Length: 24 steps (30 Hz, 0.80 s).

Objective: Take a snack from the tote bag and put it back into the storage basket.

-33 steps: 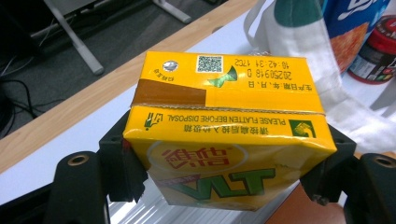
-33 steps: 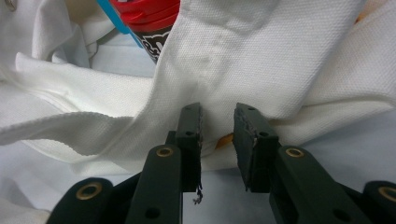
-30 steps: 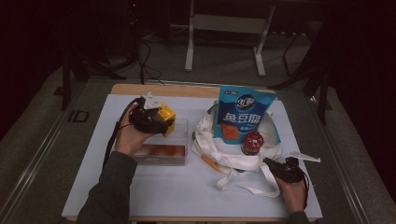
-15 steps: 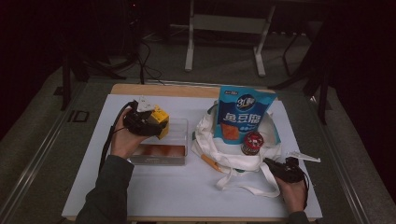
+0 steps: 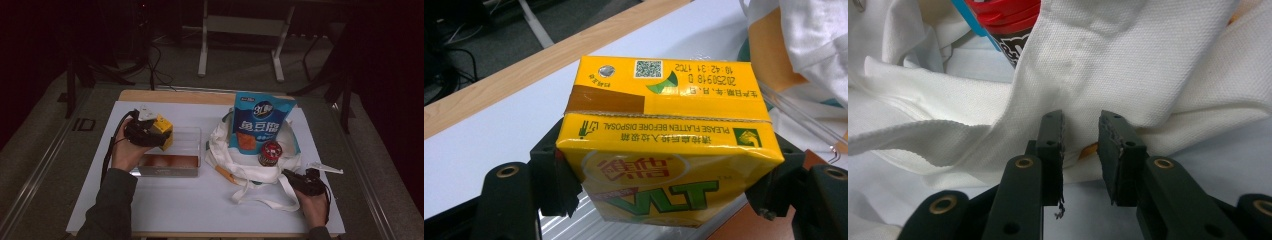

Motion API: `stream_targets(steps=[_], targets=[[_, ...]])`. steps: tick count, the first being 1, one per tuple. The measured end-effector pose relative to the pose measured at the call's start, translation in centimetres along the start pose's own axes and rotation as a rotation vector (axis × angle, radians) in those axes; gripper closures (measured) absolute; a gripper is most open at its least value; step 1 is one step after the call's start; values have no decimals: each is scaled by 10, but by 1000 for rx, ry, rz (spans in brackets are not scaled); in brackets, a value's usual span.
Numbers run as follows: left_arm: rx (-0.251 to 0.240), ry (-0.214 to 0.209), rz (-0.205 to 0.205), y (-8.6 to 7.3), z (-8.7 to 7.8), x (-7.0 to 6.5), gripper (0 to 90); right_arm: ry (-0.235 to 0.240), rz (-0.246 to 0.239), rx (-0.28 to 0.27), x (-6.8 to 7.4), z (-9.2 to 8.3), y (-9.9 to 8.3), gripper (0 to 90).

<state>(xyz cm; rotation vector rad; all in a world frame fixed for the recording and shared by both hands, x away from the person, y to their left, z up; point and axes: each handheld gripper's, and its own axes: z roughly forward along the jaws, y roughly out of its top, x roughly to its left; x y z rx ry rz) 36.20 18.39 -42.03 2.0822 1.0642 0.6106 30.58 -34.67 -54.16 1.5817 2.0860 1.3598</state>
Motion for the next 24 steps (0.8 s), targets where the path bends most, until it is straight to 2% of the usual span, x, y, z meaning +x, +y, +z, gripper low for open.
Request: stream_targets(steps=[11,19,24], targets=[[8,16,-9,-8,0,7,287,0,-1,-2,0,0,0,717],[26,40,-47,-21,1,16,287,-1,-1,0,0,0,0,717],[17,50,-73,-26,0,20,288,0,0,-1,0,0,0,717]])
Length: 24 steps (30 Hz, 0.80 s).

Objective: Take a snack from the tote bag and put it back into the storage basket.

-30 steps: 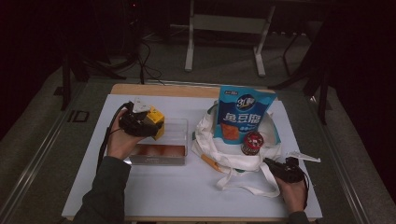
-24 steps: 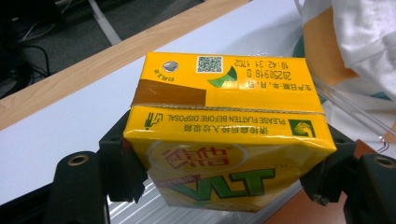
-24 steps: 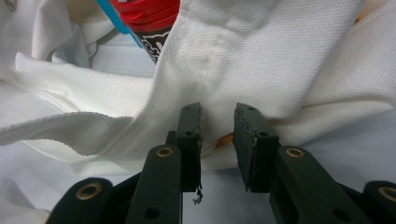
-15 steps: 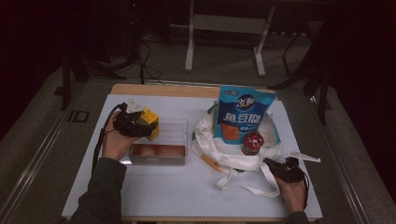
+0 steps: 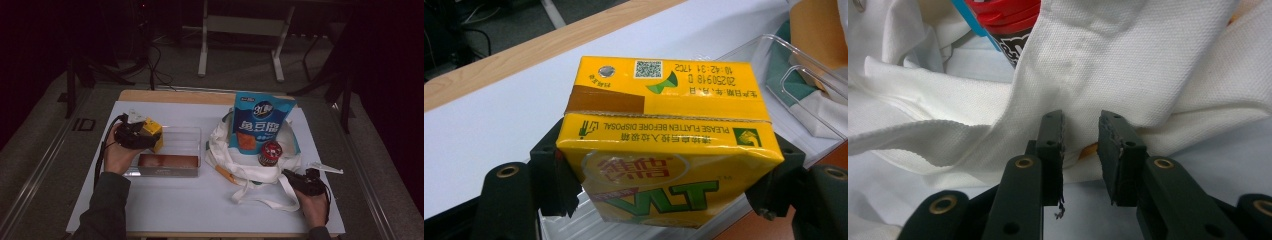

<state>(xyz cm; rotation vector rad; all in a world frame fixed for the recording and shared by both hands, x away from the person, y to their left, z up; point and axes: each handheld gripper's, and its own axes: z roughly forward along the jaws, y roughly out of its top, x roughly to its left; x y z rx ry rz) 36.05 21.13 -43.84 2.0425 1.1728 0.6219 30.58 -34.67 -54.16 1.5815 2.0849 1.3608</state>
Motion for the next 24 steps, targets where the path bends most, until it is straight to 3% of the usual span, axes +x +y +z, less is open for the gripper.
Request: stream_targets(steps=[24], targets=[[21,33,-43,-20,-3,14,288,0,0,-1,0,0,0,717]])
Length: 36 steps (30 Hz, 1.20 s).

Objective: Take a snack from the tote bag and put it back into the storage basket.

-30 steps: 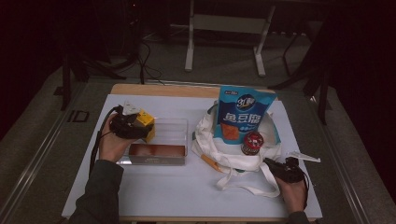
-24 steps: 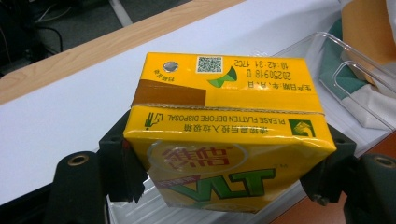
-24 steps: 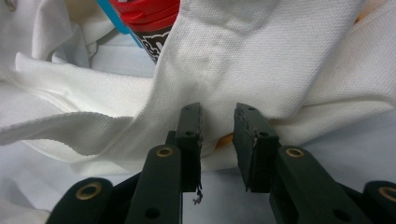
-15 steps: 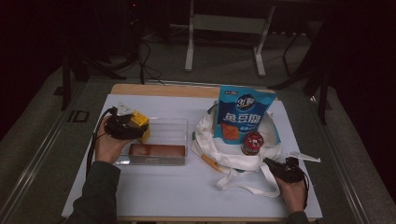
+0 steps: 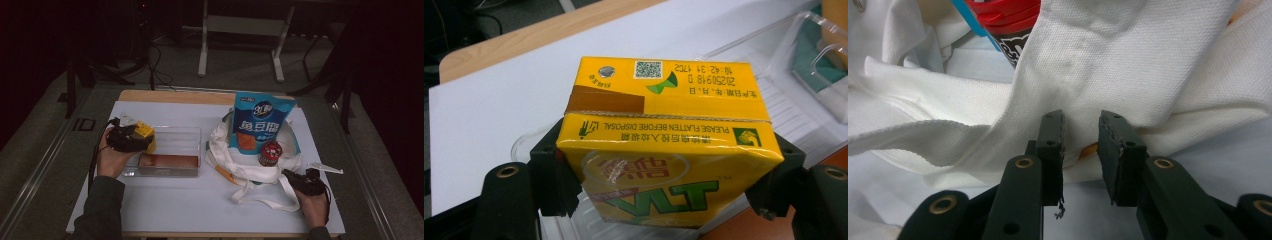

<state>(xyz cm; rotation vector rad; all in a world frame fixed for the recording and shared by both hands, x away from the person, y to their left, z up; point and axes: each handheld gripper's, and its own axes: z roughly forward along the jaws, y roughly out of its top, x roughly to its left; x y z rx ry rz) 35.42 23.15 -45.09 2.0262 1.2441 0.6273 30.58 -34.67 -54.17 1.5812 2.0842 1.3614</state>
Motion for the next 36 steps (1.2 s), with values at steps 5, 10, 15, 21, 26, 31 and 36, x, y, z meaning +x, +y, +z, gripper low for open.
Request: stream_targets(steps=[5,10,15,21,26,31,36], targets=[[1,2,-10,-5,0,2,287,-1,-1,-1,0,0,0,717],[8,4,-9,-9,1,3,287,-2,-1,-1,0,0,0,714],[13,7,-12,-12,2,3,287,-2,0,-1,0,0,0,715],[14,15,-17,-14,3,3,287,-2,0,-1,0,0,0,715],[21,19,-17,-16,5,4,287,-2,0,-1,0,0,0,715],[26,23,-15,-18,6,4,287,-2,-1,-2,0,0,0,715],[22,24,-27,-20,5,5,286,-2,0,-2,0,0,0,714]])
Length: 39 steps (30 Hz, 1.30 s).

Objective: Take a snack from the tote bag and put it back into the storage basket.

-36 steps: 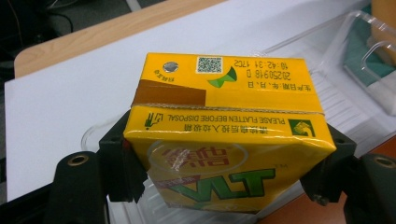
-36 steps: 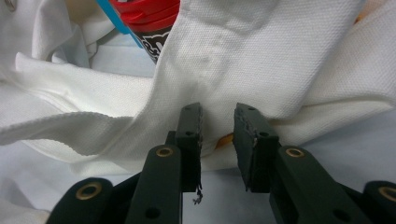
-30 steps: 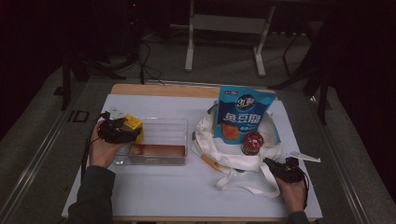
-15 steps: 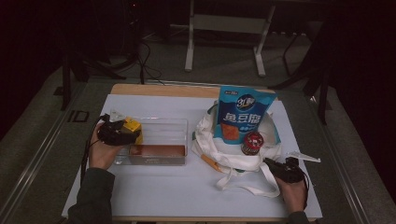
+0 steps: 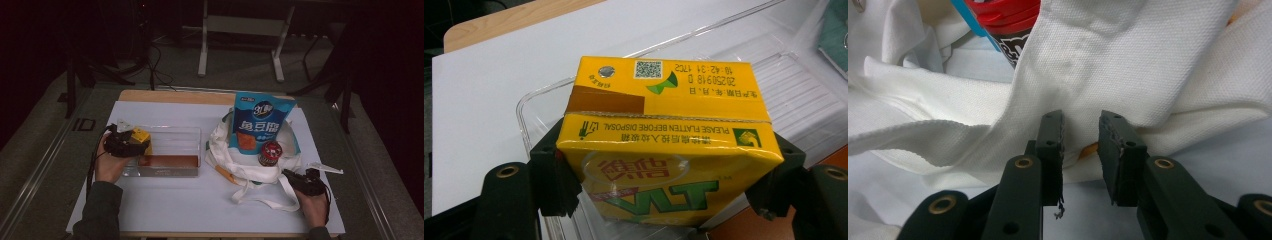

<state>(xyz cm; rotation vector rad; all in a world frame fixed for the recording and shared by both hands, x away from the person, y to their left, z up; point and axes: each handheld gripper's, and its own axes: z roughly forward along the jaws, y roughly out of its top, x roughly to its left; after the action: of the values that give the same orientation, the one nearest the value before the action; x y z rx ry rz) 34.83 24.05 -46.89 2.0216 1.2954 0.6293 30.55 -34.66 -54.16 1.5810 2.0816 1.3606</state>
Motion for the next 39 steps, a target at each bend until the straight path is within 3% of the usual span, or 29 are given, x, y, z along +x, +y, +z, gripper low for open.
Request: stream_targets(steps=[8,16,27,33,39], targets=[[1,12,-16,-5,0,1,285,0,0,0,0,0,0,715],[-5,36,11,-10,-5,-4,283,-1,-2,0,0,0,0,714],[8,52,-52,-13,-8,-4,274,0,0,0,0,0,0,714],[-14,50,-69,-19,-13,-4,268,0,0,0,0,0,0,714],[-13,74,-65,-20,-15,-7,264,0,-1,0,0,0,0,714]])
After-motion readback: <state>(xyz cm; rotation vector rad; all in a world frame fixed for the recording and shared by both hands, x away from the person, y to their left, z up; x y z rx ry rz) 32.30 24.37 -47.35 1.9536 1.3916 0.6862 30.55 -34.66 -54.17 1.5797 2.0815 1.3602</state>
